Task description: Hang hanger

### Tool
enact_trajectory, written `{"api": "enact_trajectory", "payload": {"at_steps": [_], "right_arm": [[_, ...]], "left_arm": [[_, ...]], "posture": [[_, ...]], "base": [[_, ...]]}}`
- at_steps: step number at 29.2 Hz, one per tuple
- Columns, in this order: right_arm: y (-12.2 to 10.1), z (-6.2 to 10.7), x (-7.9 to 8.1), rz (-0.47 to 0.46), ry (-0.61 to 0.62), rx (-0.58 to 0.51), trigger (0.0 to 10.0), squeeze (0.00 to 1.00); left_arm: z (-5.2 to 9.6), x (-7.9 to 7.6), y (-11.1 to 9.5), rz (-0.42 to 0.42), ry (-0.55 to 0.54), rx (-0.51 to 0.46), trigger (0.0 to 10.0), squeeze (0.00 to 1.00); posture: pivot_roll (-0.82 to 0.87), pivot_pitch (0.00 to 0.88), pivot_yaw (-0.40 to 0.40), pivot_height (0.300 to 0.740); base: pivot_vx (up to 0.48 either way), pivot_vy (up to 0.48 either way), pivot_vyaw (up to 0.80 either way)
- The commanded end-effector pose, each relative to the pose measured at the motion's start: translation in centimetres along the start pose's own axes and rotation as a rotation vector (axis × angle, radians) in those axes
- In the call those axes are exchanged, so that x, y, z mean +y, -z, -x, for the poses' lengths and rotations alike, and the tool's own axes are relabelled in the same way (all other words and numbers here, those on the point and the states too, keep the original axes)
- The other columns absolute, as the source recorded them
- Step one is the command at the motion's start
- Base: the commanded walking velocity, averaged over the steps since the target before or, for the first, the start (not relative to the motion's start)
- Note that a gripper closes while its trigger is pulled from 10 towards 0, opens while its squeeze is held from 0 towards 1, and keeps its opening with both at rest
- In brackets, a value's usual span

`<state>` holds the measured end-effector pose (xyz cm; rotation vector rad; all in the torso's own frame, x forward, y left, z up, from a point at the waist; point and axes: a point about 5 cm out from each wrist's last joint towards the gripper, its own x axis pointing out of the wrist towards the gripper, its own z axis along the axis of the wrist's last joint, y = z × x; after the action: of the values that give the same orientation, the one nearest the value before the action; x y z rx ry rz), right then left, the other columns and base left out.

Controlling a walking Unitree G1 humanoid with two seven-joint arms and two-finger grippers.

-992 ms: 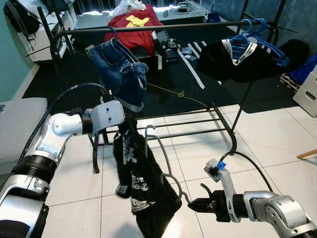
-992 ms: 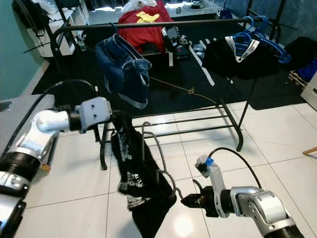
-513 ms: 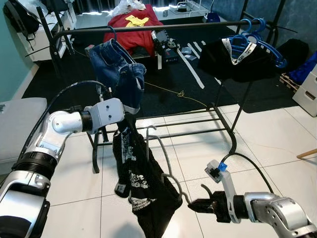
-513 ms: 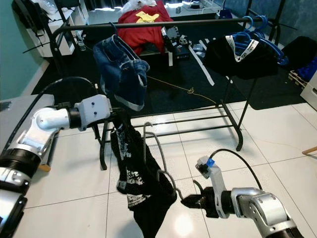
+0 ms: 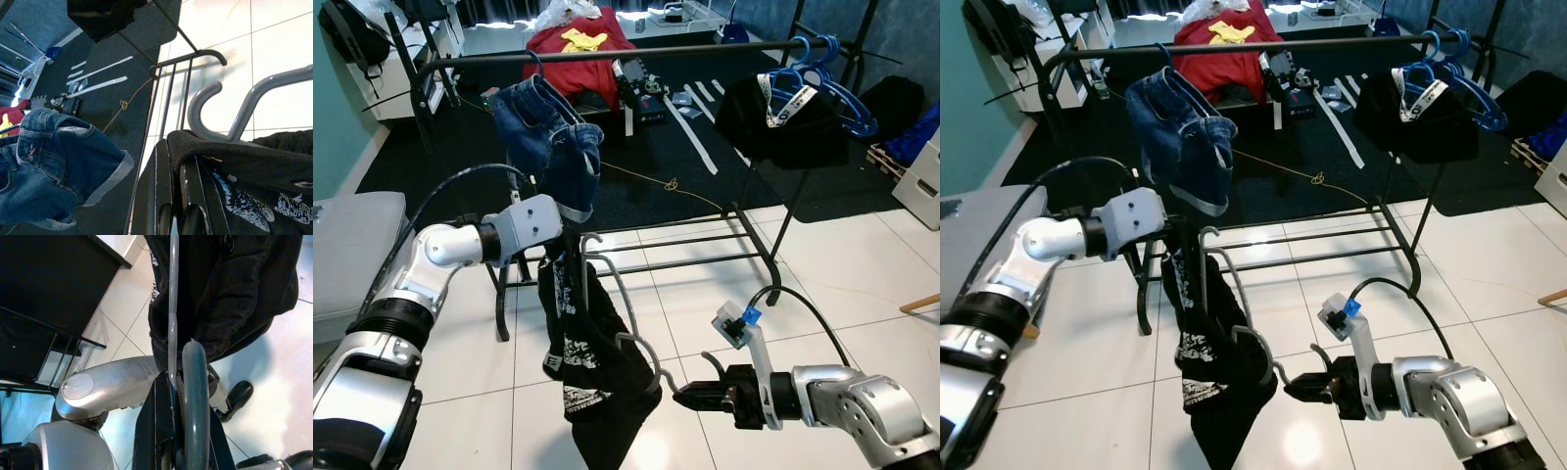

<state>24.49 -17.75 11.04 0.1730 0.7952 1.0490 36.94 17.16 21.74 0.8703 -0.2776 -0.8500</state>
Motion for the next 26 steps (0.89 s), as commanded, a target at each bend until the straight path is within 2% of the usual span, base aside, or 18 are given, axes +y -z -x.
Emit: {"api": "enact_trajectory", "payload": {"at_steps": [1,9,19,24,26], "right_arm": [[0.1,-0.4,0.1,-0.006,-0.020,0.022,0.0,0.00],[1.3,-1.2,-0.9,-0.054,0.008,0.065,0.0,0.00],[1.9,-1.3,-0.9,-0.074,0.010,0.075,0.0,0.00],[2.1,-1.4,-0.9,-0.083,0.007,0.080,0.0,0.00],[2.2,-1.9,-1.0,-0.099,-0.009,0.091,0.0,0.00]], "left_arm": [[-0.3,1.2,-1.0,-0.018,-0.045,-0.049,0.0,0.00],[-0.4,2.0,-2.3,-0.038,-0.064,-0.107,0.0,0.00],[0.4,2.6,-1.9,-0.053,-0.083,-0.083,0.0,0.00],[-0.1,2.2,-2.6,-0.055,-0.060,-0.128,0.0,0.00],[-0.9,1.4,-4.1,-0.067,-0.019,-0.213,0.0,0.00]], "posture": [[0.01,0.121,0.075,0.740],[0.02,0.119,0.066,0.740],[0.02,0.112,0.069,0.740],[0.02,0.108,0.071,0.740],[0.02,0.107,0.072,0.740]], "base": [[0.000,0.000,0.00],[0.000,0.000,0.00],[0.000,0.000,0.00],[0.000,0.000,0.00],[0.000,0.000,0.00]]}}
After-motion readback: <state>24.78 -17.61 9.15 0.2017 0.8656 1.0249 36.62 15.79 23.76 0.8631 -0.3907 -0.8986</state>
